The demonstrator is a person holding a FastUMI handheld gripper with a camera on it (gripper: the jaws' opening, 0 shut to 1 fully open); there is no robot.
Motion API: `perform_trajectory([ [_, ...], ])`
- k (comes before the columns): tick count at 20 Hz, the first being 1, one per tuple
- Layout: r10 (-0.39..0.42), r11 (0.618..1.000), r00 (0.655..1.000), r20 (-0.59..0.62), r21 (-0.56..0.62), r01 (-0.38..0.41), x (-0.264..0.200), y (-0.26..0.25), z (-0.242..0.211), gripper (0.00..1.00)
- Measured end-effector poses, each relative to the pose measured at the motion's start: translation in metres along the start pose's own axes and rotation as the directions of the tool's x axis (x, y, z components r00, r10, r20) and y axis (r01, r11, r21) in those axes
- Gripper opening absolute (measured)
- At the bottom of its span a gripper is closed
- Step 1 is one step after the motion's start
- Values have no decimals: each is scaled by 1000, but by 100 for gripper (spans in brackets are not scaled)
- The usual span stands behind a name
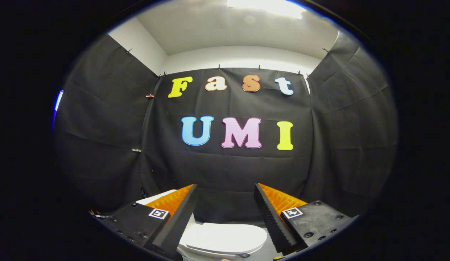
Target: Open the toilet lid.
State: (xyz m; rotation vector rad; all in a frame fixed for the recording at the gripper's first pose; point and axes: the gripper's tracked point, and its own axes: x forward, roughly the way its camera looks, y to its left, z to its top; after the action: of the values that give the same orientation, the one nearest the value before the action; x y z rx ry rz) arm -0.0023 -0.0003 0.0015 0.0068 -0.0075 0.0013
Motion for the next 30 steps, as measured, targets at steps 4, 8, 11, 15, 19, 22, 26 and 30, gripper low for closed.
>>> perform_trajectory([
  [4, -32, 999, 999, -11, 27, 32, 1, -14, -6, 98],
  [8, -62, 995, 998, -31, 76, 65, 2, -35, -18, 98],
  [11, -98, 988, 994, -54, 115, 104, 5, -57, -33, 98],
  [15, -144, 976, 986, -79, 151, 155, 6, -86, -52, 98],
  [19, -182, 958, 974, -135, 197, 206, 10, -115, -82, 97],
  [22, -201, 938, 957, -208, 241, 250, 14, -139, -121, 98],
  [26, -189, 898, 925, -328, 323, 298, 23, -161, -187, 97],
  [30, -174, 835, 884, -434, 411, 366, 33, -180, -254, 97],
])
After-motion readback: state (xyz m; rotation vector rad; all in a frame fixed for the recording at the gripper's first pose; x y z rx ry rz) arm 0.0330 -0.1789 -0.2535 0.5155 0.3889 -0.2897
